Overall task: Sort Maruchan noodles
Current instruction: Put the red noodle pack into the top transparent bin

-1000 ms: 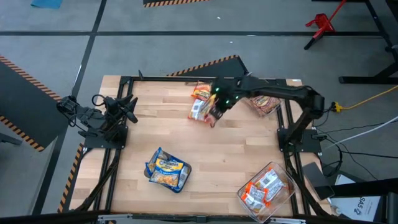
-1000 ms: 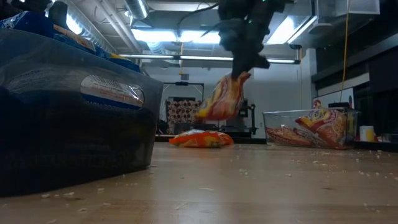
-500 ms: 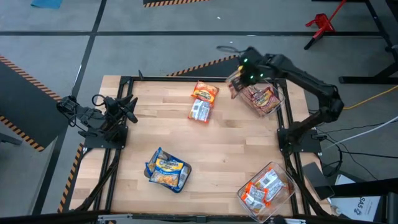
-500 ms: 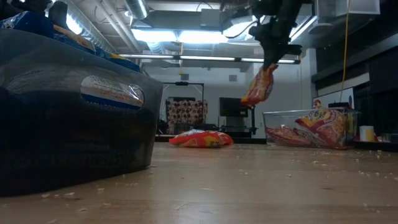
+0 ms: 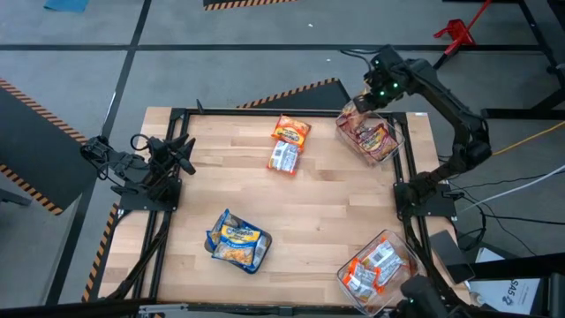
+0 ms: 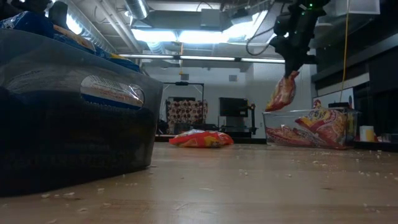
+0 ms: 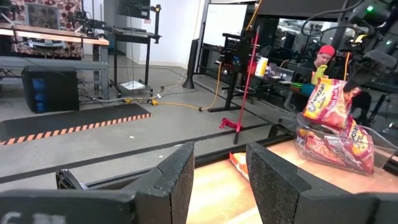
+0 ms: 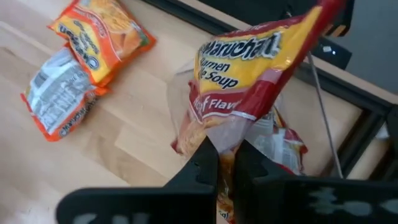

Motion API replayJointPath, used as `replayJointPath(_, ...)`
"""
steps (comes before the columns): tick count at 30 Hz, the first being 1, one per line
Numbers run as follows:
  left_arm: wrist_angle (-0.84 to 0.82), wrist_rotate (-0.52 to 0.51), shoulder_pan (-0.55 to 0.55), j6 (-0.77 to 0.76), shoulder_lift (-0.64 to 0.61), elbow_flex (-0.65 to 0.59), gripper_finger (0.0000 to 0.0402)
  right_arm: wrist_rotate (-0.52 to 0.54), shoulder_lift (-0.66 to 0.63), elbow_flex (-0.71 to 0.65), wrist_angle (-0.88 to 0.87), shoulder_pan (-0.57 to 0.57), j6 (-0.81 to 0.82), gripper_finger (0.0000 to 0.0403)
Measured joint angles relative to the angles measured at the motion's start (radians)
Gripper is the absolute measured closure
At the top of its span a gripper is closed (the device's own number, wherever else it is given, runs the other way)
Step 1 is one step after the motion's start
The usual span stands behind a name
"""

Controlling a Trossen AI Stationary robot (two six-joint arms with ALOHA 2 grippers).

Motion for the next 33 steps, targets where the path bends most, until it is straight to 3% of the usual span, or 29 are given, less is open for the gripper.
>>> replayJointPath(7, 0.000, -0.004, 0.000, 0.000, 0.000, 0.000, 0.0262, -0.064, 0.005, 0.000, -0.032, -0.035, -0.080, 0.0403)
replayJointPath(15, -0.002, -0.004, 0.000, 0.000, 0.000, 0.000, 0.0262, -0.002, 0.038, -0.001, -0.082, -0.035, -0.160, 0.0403)
replayJointPath(33, -0.002, -0.009, 0.000, 0.000, 0.000, 0.000, 0.0262, -0.009, 0.105, -0.007, -0.074, -0.034, -0.299, 0.0402)
